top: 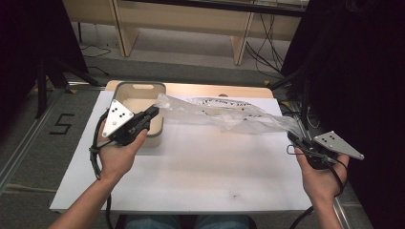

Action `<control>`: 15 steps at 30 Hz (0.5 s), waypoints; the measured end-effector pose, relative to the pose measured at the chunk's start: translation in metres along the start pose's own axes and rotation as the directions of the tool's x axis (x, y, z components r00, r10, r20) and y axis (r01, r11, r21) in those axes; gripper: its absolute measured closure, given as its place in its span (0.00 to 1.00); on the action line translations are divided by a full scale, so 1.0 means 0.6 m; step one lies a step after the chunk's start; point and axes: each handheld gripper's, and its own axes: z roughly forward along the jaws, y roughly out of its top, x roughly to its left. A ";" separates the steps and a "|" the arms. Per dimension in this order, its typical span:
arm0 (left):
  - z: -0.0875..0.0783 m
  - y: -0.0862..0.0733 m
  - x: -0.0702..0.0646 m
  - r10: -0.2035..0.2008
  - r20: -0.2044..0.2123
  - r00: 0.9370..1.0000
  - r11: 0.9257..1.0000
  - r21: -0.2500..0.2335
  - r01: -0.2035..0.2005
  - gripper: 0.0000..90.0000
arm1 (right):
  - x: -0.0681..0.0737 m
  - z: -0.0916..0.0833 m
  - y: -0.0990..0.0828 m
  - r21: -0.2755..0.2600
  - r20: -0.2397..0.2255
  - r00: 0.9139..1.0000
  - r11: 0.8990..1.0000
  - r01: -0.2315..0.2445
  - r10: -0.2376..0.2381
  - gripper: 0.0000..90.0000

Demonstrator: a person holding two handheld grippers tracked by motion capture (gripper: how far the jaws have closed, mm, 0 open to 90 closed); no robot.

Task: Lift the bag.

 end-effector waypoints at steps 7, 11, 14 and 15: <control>0.003 -0.001 0.003 -0.002 -0.005 1.000 1.000 0.001 0.002 1.00 | 0.001 0.000 0.000 -0.004 -0.002 1.000 1.000 -0.002 0.002 1.00; 0.001 0.004 0.003 0.002 0.000 1.000 1.000 -0.009 -0.002 1.00 | -0.001 -0.001 0.001 -0.005 0.001 1.000 1.000 -0.002 0.002 1.00; 0.001 0.007 0.002 0.002 0.004 1.000 1.000 -0.016 -0.002 1.00 | -0.002 -0.002 0.002 -0.010 0.005 1.000 1.000 -0.003 0.003 1.00; 0.001 0.008 0.001 0.002 0.004 1.000 1.000 -0.020 -0.002 1.00 | -0.002 -0.003 0.003 -0.011 0.005 1.000 1.000 -0.004 0.004 1.00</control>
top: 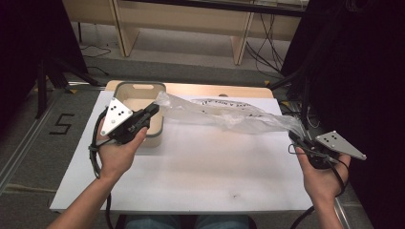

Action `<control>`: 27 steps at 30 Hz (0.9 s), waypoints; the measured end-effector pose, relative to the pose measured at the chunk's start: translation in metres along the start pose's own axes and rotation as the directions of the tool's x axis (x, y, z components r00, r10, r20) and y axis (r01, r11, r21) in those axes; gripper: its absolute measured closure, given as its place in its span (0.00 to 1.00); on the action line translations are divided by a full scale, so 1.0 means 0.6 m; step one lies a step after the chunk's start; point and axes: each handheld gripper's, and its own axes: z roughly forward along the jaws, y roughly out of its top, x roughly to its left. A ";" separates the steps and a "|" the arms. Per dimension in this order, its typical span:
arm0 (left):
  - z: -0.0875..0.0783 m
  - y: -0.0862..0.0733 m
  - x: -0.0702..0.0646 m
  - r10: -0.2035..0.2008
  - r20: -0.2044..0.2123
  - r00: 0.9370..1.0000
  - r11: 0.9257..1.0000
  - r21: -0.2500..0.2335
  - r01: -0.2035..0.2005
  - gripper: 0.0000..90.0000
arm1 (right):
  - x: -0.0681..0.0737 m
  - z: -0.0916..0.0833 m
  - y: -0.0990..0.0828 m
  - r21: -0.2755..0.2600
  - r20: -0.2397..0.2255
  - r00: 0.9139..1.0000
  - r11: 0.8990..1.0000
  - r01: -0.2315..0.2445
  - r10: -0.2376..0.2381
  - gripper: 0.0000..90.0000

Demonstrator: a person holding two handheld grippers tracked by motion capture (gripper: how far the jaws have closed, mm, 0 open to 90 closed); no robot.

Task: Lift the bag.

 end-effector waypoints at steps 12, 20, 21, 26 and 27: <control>0.000 0.009 -0.001 -0.001 0.003 1.000 1.000 -0.017 0.001 1.00 | -0.001 -0.005 0.006 -0.019 0.008 1.000 1.000 0.000 0.000 1.00; -0.001 0.017 -0.004 -0.005 0.007 1.000 0.999 -0.038 0.006 1.00 | -0.001 -0.004 0.007 -0.021 0.008 1.000 1.000 -0.002 0.002 1.00; -0.001 0.019 -0.005 -0.011 0.013 1.000 0.999 -0.043 0.012 1.00 | -0.001 -0.004 0.007 -0.021 0.007 1.000 1.000 -0.001 0.001 1.00; -0.005 0.032 -0.011 -0.004 0.022 1.000 0.998 -0.063 0.005 1.00 | -0.001 -0.005 0.012 -0.036 0.013 1.000 0.999 -0.002 0.002 1.00; -0.006 0.036 -0.011 0.000 0.022 1.000 0.998 -0.067 0.001 1.00 | -0.002 -0.005 0.013 -0.039 0.014 1.000 0.999 -0.002 0.002 1.00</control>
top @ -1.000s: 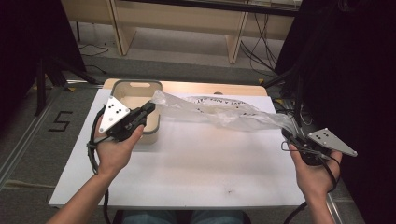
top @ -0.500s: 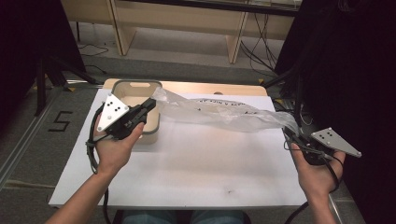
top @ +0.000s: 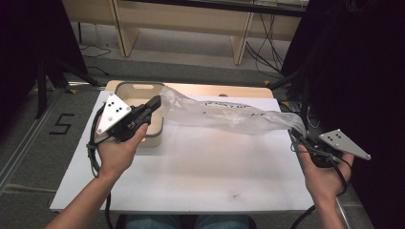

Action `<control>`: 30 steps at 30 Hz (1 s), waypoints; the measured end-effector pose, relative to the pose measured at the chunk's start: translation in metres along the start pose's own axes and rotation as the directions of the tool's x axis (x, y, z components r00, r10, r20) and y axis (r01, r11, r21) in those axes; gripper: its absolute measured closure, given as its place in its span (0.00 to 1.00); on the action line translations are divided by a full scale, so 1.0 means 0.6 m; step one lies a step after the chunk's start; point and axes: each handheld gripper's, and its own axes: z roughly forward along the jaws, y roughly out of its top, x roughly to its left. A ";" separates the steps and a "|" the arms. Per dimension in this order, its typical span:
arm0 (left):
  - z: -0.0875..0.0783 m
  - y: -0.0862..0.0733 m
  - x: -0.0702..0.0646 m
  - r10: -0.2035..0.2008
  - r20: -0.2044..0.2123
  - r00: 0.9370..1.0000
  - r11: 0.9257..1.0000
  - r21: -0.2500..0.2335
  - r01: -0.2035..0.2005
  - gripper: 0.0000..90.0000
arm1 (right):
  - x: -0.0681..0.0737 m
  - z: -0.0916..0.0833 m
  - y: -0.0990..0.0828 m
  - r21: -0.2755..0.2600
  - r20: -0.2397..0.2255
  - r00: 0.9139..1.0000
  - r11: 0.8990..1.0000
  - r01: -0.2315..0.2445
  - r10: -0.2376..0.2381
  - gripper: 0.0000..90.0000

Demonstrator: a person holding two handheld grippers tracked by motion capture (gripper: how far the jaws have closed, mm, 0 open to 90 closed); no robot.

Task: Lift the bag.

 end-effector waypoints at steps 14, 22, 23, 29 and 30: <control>0.014 -0.037 -0.011 0.072 0.109 0.991 0.988 0.130 -0.086 0.99 | 0.002 0.007 0.003 0.000 -0.003 1.000 1.000 -0.005 0.005 1.00; -0.001 -0.106 -0.003 0.086 0.175 0.981 0.953 0.272 -0.132 0.64 | 0.000 0.009 0.003 0.008 0.003 1.000 1.000 -0.009 0.009 1.00; -0.004 -0.114 -0.004 0.087 0.186 0.979 0.947 0.289 -0.139 0.60 | 0.000 0.010 0.002 0.013 0.003 1.000 1.000 -0.009 0.009 1.00; -0.018 -0.159 -0.023 0.126 0.302 0.945 0.893 0.380 -0.241 0.47 | 0.003 0.012 0.001 0.020 0.002 1.000 1.000 -0.008 0.008 1.00; -0.019 -0.165 -0.026 0.126 0.318 0.940 0.886 0.389 -0.251 0.45 | 0.003 0.012 0.001 0.019 0.001 1.000 1.000 -0.008 0.008 1.00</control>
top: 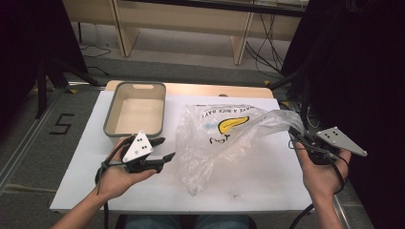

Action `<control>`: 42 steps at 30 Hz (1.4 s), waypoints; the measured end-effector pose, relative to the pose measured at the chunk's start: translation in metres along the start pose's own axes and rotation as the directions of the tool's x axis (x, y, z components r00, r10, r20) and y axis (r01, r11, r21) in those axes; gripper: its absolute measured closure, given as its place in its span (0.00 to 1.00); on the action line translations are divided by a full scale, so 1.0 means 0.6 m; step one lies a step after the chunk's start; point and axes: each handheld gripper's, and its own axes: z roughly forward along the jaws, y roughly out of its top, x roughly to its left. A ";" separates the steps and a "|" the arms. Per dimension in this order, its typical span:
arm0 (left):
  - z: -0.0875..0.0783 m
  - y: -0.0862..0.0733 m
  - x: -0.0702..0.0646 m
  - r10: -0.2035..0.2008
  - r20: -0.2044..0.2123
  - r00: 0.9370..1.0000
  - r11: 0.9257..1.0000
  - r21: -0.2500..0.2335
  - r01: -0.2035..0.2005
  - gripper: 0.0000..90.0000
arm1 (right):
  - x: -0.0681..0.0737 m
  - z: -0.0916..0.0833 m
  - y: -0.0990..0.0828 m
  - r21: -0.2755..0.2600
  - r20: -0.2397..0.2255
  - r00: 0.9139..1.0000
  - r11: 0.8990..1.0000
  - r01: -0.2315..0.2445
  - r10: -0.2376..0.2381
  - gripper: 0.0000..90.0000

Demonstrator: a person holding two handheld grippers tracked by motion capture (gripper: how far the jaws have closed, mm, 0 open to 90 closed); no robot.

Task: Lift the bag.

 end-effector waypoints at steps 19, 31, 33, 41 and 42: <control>0.064 -0.050 -0.063 0.297 0.162 0.941 0.936 0.147 -0.320 0.25 | -0.001 0.001 -0.002 0.006 0.001 1.000 1.000 -0.004 0.004 1.00; 0.091 -0.040 -0.073 0.385 0.058 0.921 0.917 0.084 -0.389 0.35 | 0.001 0.003 -0.003 0.010 -0.004 1.000 1.000 -0.002 0.002 1.00; 0.098 -0.030 -0.071 0.392 0.019 0.920 0.919 0.050 -0.392 0.47 | 0.002 0.003 -0.003 0.008 -0.004 1.000 1.000 -0.002 0.002 1.00; 0.108 0.012 -0.041 0.298 -0.076 0.952 0.951 -0.061 -0.302 0.91 | -0.001 0.001 -0.003 0.003 -0.003 1.000 1.000 -0.005 0.005 1.00; 0.106 0.017 -0.037 0.281 -0.088 0.956 0.955 -0.071 -0.287 0.95 | -0.001 0.001 -0.003 0.003 -0.002 1.000 1.000 -0.007 0.007 1.00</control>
